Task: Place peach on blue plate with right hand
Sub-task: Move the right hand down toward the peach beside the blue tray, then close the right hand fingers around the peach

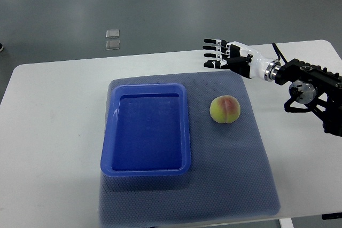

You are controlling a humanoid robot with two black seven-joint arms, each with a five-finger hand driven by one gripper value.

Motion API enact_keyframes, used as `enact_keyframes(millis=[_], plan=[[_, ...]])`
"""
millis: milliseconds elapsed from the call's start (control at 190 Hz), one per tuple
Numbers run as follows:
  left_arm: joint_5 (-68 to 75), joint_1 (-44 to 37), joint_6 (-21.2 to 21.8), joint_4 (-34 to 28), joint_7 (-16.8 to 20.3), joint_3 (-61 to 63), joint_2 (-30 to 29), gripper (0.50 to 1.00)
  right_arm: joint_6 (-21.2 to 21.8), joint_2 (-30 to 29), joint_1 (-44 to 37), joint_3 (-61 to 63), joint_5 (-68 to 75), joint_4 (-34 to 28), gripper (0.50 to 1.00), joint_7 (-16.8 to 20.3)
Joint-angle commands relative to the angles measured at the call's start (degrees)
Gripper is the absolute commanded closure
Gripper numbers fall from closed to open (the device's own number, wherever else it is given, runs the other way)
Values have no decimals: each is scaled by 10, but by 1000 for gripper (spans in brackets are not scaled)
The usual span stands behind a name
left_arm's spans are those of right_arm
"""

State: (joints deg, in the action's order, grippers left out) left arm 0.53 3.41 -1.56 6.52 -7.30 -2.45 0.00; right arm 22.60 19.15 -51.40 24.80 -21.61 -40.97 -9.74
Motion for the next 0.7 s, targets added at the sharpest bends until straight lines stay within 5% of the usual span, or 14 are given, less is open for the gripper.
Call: enact_keyframes(millis=[0, 231, 452, 694], plan=[[0, 0, 0, 1, 0, 1, 0, 500, 4, 6, -12, -4, -119, -7, 572, 0], [0, -1, 0, 0, 0, 1, 0, 500, 14, 30, -32, -4, -386, -37, 572, -5], [0, -1, 0, 1, 0, 1, 0, 500, 74, 72, -54, -5, -442, -104, 572, -5], [0, 0, 0, 1, 0, 1, 0, 500, 89, 95, -54, -29, -499, -166, 572, -5]])
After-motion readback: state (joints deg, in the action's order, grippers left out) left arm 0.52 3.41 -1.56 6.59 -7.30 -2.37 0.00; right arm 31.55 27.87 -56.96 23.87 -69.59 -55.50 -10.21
